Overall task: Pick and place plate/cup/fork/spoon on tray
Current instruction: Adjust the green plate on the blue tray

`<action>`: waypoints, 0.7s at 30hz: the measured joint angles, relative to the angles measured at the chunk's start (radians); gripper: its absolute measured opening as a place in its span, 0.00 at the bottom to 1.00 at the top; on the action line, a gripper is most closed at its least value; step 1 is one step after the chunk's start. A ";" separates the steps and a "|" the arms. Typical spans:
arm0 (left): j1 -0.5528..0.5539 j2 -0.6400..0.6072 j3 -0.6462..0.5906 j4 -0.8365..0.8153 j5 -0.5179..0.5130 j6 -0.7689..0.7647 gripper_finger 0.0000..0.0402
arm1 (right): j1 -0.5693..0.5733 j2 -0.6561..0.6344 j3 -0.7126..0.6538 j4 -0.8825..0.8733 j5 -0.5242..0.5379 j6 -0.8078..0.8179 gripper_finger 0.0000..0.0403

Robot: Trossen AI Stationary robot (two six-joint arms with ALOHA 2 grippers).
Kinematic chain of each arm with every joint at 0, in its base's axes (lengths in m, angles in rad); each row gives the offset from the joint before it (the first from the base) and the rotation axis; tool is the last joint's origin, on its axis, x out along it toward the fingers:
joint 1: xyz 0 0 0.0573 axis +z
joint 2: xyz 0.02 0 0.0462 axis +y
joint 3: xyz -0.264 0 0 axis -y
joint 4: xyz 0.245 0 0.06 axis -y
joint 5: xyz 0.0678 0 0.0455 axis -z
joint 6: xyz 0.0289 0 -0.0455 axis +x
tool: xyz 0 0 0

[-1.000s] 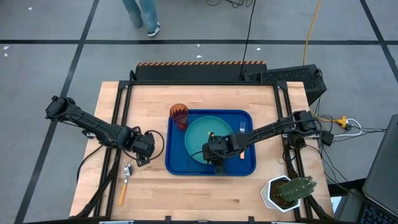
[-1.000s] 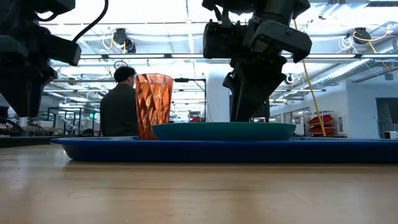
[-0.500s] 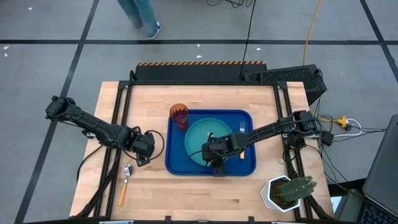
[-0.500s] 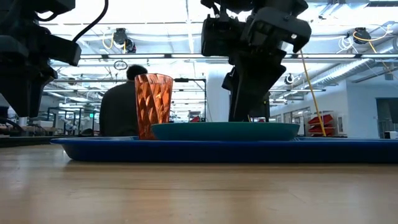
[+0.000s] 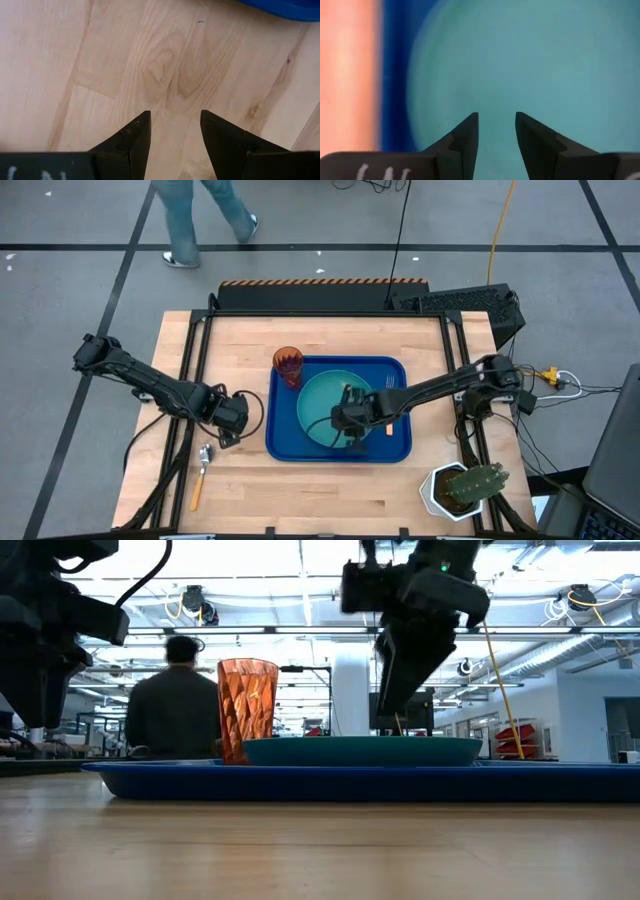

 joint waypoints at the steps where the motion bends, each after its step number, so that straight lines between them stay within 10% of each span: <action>1: 0.000 0.000 0.000 -0.001 0.000 0.000 0.44 | -0.003 -0.022 0.000 -0.026 0.052 0.002 0.30; 8: 0.000 0.000 0.000 0.001 -0.001 0.000 0.44 | -0.072 -0.109 -0.016 -0.219 0.351 0.102 0.30; 21: -0.001 0.000 0.000 0.000 -0.009 -0.005 0.44 | -0.321 -0.179 -0.250 -0.073 0.258 0.017 0.30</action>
